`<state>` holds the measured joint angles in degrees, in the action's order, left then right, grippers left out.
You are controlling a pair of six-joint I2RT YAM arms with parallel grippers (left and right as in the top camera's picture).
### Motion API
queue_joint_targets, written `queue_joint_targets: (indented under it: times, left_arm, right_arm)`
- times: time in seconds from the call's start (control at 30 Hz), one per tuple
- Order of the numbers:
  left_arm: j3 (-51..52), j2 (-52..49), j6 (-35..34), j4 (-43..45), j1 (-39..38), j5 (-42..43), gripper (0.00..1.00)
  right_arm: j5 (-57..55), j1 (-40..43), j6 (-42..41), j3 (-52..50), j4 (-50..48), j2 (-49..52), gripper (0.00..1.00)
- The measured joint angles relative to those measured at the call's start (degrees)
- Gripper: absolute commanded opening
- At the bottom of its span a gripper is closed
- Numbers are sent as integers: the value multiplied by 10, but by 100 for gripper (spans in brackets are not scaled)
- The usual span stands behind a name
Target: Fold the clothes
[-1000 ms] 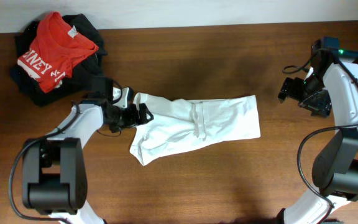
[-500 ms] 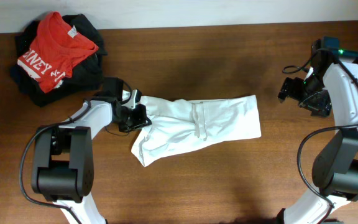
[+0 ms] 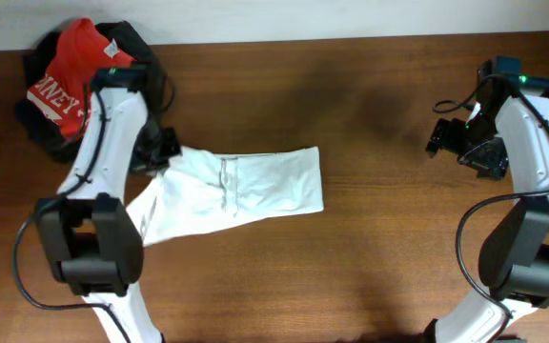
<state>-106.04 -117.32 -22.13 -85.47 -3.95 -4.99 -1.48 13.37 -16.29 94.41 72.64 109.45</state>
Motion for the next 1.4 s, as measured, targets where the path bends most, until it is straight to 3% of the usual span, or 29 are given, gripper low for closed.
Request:
queue_joint_targets:
  times: [0.13, 0.43, 0.63, 0.7, 0.73, 0.8, 0.93, 1.03, 1.1, 1.2, 1.27, 1.4]
  left_arm:
    - [-73, 2, 0, -26, -83, 14, 1]
    - [-76, -8, -31, 107, -266, 90, 1]
    - [-76, -98, -69, 186, -337, 95, 1]
    - [-76, -123, -75, 215, -352, 95, 8]
    - [-76, -131, -76, 224, -360, 95, 18]
    - [-76, -134, -82, 233, -374, 96, 50]
    - [-77, -134, -82, 240, -392, 96, 52]
    - [-106, -136, -81, 196, -392, 96, 55]
    - [-176, -136, -77, 132, -391, 96, 71]
    - [-257, -134, -72, 22, -381, 85, 73]
    - [-257, -134, -70, -60, -358, 71, 74]
    - [-198, -134, -43, 4, -323, 81, 79]
  right_arm:
    - [0, 0, 0, 0, 0, 0, 99]
    - [0, 0, 0, 0, 0, 0, 99]
    - [0, 0, 0, 0, 0, 0, 98]
    - [0, 0, 0, 0, 0, 0, 99]
    - [0, 0, 0, 0, 0, 0, 99]
    - [0, 0, 0, 0, 0, 0, 99]
    - [0, 0, 0, 0, 0, 0, 99]
    - [0, 0, 0, 0, 0, 0, 99]
    - [0, 0, 0, 0, 0, 0, 99]
    - [0, 0, 0, 0, 0, 0, 99]
    - [0, 0, 0, 0, 0, 0, 99]
    - [0, 0, 0, 0, 0, 0, 99]
